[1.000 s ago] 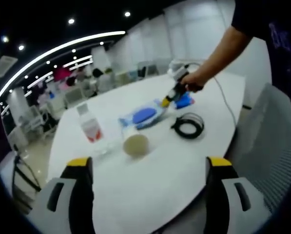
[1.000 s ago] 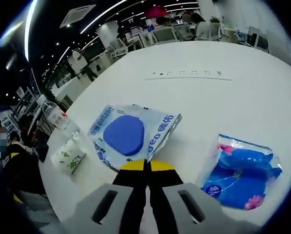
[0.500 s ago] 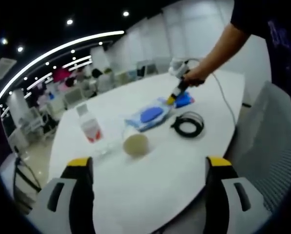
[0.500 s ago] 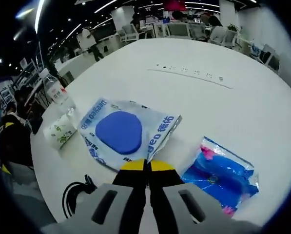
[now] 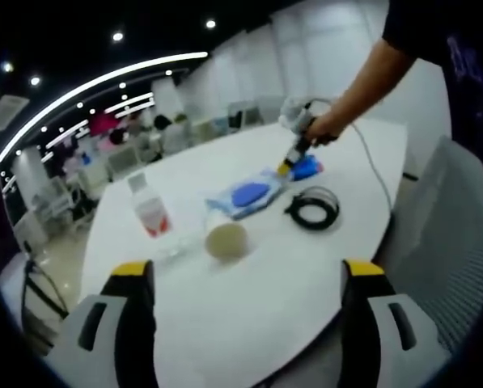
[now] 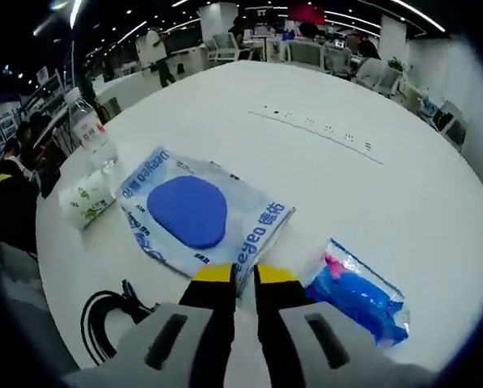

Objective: Arrange the tabletop items into an orderly group along one side of the table until the central work area is clear of visible clutter.

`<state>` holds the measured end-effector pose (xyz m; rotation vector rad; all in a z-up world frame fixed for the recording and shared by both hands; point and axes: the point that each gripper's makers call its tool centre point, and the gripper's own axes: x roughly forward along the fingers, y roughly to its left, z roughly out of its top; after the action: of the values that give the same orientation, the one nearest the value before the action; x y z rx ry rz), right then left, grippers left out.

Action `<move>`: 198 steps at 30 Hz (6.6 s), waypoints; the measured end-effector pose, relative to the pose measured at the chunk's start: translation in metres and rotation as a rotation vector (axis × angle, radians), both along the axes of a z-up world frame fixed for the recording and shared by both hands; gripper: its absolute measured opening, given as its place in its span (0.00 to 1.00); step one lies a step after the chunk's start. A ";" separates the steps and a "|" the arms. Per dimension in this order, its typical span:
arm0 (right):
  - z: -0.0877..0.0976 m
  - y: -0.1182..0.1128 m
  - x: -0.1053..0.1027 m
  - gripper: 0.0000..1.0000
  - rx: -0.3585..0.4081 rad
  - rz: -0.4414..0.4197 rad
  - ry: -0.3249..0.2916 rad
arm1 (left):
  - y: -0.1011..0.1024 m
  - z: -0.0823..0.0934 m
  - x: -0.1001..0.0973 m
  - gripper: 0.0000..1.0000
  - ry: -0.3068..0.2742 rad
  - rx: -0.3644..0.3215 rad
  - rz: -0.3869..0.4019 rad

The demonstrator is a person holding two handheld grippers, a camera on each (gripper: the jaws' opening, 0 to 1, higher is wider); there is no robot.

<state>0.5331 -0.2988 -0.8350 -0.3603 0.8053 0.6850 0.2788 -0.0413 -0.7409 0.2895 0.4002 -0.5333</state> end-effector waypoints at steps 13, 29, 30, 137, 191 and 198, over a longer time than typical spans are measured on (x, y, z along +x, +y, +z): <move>0.045 0.043 -0.010 0.36 -0.021 0.224 -0.174 | 0.001 0.003 0.003 0.97 -0.003 -0.043 0.028; 0.053 0.141 -0.079 0.61 0.011 0.468 -0.177 | 0.006 0.004 0.003 0.99 -0.007 -0.052 0.060; 0.052 0.149 -0.084 0.61 0.003 0.501 -0.190 | 0.007 0.004 0.003 0.99 -0.008 -0.051 0.062; 0.033 0.231 0.001 0.02 0.286 0.005 -0.005 | 0.011 0.003 0.003 0.95 0.001 -0.073 0.086; 0.024 0.233 0.003 0.03 0.252 -0.006 0.084 | 0.015 0.004 0.003 0.94 0.000 -0.071 0.094; 0.024 0.237 0.004 0.06 0.243 0.002 0.106 | 0.015 0.005 0.003 0.93 0.000 -0.069 0.095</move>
<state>0.5370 -0.0618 -0.8111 -0.1053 0.8110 0.7992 0.2819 -0.0267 -0.7362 0.2035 0.3925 -0.4533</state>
